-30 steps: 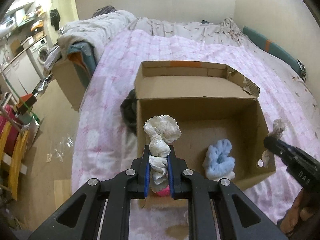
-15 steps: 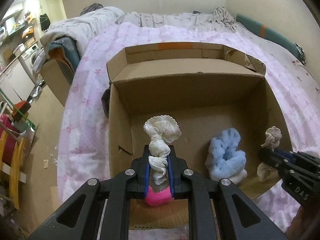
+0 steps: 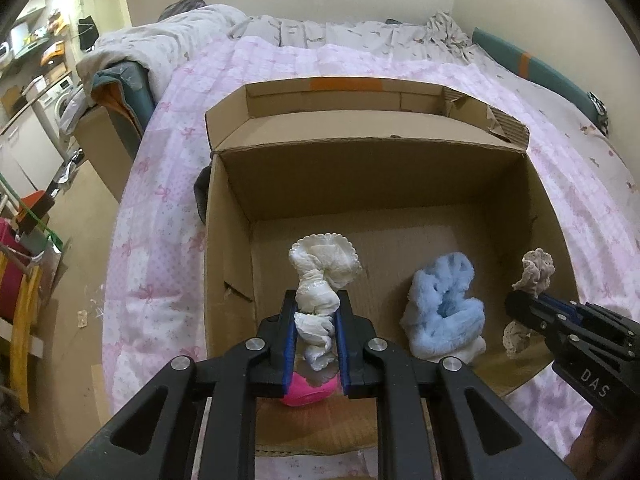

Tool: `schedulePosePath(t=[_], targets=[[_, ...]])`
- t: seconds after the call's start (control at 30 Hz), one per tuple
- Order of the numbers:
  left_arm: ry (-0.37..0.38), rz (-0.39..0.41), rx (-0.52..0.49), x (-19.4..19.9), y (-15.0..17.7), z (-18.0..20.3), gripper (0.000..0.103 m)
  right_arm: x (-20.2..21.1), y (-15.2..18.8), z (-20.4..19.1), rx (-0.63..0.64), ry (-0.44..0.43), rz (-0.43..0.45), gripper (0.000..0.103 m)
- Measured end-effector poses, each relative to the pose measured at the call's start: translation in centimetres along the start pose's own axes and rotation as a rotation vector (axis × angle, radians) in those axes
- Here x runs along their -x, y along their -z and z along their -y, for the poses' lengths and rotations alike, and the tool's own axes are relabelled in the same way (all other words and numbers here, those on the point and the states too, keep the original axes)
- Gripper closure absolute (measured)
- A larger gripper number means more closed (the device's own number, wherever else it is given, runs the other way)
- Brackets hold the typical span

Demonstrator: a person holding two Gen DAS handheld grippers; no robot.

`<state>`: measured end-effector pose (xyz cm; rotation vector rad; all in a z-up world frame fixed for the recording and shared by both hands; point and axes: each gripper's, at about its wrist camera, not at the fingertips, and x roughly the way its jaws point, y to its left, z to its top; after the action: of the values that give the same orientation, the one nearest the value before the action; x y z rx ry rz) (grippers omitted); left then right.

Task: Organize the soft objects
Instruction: 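Carry both scrunchies into the box and open both tools to release them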

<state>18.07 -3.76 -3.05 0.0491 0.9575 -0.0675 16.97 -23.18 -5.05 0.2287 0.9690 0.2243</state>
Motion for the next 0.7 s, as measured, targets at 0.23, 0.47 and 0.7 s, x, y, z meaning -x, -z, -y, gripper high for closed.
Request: schedulePosePath(t=[0.23, 0.47, 0.7], targets=[[-0.020, 0.015, -0.005, 0.2, 0.0, 0.0, 0.066, 0.1, -0.1, 0.2, -0.016, -0.005, 0.009, 0.085], [0.005, 0.040, 0.010, 0.9, -0.1, -0.2, 0.041, 0.0, 0.0, 0.9, -0.050, -0.010, 0.005, 0.081], [-0.007, 0.034, 0.019, 0.8, -0.2, -0.3, 0.040, 1.0, -0.1, 1.2, -0.083, -0.011, 0.057, 0.024]])
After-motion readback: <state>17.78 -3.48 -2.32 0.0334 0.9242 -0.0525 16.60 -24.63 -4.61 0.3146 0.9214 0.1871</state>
